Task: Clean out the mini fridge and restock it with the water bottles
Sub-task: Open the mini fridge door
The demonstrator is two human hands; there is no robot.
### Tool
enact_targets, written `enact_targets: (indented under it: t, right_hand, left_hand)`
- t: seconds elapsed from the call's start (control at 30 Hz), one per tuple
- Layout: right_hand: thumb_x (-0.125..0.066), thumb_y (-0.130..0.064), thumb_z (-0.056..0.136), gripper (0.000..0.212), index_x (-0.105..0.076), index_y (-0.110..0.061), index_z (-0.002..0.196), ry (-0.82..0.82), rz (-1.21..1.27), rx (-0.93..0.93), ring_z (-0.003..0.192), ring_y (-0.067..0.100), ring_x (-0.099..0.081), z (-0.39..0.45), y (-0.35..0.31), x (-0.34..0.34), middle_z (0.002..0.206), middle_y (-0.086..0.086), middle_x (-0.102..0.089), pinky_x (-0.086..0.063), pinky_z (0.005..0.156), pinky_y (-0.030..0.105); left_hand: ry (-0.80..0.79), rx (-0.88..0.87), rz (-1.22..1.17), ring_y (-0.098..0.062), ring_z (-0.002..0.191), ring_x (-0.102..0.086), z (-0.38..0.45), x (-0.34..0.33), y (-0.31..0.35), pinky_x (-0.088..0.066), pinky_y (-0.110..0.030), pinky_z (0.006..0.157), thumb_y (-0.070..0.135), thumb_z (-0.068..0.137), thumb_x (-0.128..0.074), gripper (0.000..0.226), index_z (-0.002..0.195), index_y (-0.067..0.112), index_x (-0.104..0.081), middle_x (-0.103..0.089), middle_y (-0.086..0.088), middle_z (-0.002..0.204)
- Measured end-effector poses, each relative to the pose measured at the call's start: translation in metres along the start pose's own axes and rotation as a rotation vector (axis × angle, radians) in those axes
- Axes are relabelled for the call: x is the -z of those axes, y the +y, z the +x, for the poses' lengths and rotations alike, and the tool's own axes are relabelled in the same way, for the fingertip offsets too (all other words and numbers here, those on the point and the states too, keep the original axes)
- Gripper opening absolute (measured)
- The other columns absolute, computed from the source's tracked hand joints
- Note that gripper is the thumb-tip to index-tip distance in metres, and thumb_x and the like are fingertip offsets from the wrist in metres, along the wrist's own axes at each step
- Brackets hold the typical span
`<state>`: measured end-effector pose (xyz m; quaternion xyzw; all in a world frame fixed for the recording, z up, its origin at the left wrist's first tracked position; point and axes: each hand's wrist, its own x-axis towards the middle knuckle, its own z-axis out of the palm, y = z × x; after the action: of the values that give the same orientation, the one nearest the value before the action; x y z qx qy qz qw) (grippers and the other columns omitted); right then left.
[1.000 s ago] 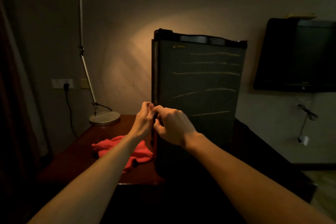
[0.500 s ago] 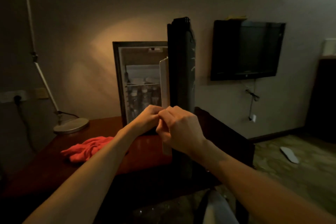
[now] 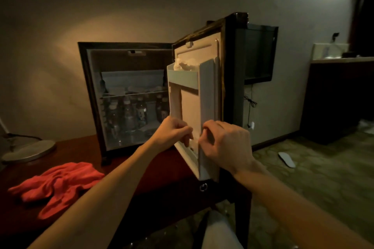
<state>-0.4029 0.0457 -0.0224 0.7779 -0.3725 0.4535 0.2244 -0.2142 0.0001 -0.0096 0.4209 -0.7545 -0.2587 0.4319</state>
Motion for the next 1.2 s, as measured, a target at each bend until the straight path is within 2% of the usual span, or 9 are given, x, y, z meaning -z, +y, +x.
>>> enact_targets:
  t: [0.07,0.17,0.27,0.4,0.53,0.63,0.8,1.0,1.2]
  right_hand:
    - [-0.049,-0.034,0.088,0.019,-0.062,-0.021,0.086,0.001,-0.055,-0.074,0.055,0.010,-0.053,-0.001,0.018,0.005,0.069,-0.005,-0.061,-0.046,0.053,0.024]
    - [-0.060,-0.031,0.084,0.012,-0.063,-0.020,0.085,0.002,-0.126,-0.172,0.058,0.016,-0.059,-0.003,0.041,0.008,0.070,-0.002,-0.064,-0.040,0.051,0.022]
    - [-0.062,-0.030,0.083,0.011,-0.063,-0.020,0.087,-0.021,-0.161,-0.177,0.059,0.017,-0.061,-0.005,0.049,0.004,0.072,-0.002,-0.066,-0.036,0.052,0.021]
    - [-0.050,-0.035,0.091,0.023,-0.061,-0.022,0.106,-0.259,-0.064,-0.167,0.078,0.021,-0.064,0.000,0.050,-0.020,0.090,-0.001,-0.068,-0.042,0.061,0.027]
    - [-0.049,-0.037,0.092,0.033,-0.057,-0.024,0.121,-0.454,0.007,-0.215,0.095,0.029,-0.063,0.007,0.063,-0.056,0.107,0.006,-0.068,-0.046,0.076,0.034]
    - [-0.050,-0.037,0.089,0.032,-0.057,-0.025,0.118,-0.474,0.034,-0.205,0.100,0.027,-0.060,0.008,0.077,-0.089,0.109,0.004,-0.066,-0.045,0.082,0.035]
    - [-0.054,-0.042,0.086,0.046,-0.053,-0.024,0.129,-0.492,-0.046,-0.075,0.128,0.020,-0.045,-0.007,0.115,-0.125,0.137,-0.001,-0.051,-0.035,0.103,0.037]
    - [-0.063,-0.029,0.081,0.044,-0.057,-0.023,0.124,-0.523,-0.098,0.037,0.115,0.020,-0.054,-0.020,0.160,-0.141,0.125,-0.002,-0.059,-0.044,0.092,0.035]
    - [-0.068,-0.016,0.073,0.038,-0.064,-0.022,0.111,-0.458,-0.094,-0.001,0.104,0.022,-0.059,-0.011,0.179,-0.157,0.111,-0.001,-0.064,-0.051,0.080,0.036]
  left_hand:
    - [0.034,-0.005,0.079,-0.018,0.056,-0.064,0.010,-0.006,-0.009,-0.051,-0.027,0.061,0.018,0.082,-0.062,0.023,0.068,0.003,-0.073,-0.069,-0.008,0.058]
    - [0.046,-0.041,0.289,-0.008,0.068,-0.068,0.025,-0.019,-0.024,-0.057,-0.033,0.071,0.028,0.080,-0.065,0.015,0.079,0.018,-0.076,-0.074,0.004,0.072]
    - [-0.033,-0.016,0.615,-0.007,0.098,-0.064,0.034,-0.030,-0.035,-0.055,-0.035,0.084,0.045,0.083,-0.064,0.032,0.110,0.028,-0.069,-0.070,0.011,0.106]
    - [-0.077,-0.022,0.833,-0.015,0.120,-0.054,0.042,-0.042,-0.046,-0.047,-0.035,0.092,0.048,0.085,-0.062,0.046,0.128,0.032,-0.056,-0.057,0.010,0.132]
    - [-0.074,-0.015,0.927,-0.016,0.125,-0.050,0.048,-0.044,-0.061,-0.043,-0.039,0.099,0.049,0.085,-0.059,0.052,0.133,0.030,-0.052,-0.053,0.009,0.137]
    - [-0.041,-0.013,0.989,-0.016,0.126,-0.049,0.053,-0.044,-0.075,-0.040,-0.038,0.102,0.048,0.084,-0.058,0.056,0.136,0.029,-0.050,-0.052,0.008,0.137]
    - [-0.087,0.027,1.024,-0.018,0.130,-0.046,0.062,-0.050,-0.100,-0.038,-0.040,0.105,0.048,0.083,-0.055,0.061,0.140,0.029,-0.044,-0.047,0.006,0.142]
    - [-0.055,-0.015,1.019,-0.016,0.128,-0.047,0.075,-0.053,-0.126,-0.040,-0.037,0.102,0.043,0.083,-0.055,0.055,0.136,0.028,-0.048,-0.049,0.009,0.138]
    - [-0.039,-0.067,1.035,-0.016,0.124,-0.050,0.086,-0.060,-0.137,-0.037,-0.033,0.104,0.038,0.085,-0.054,0.048,0.131,0.025,-0.053,-0.047,0.007,0.136]
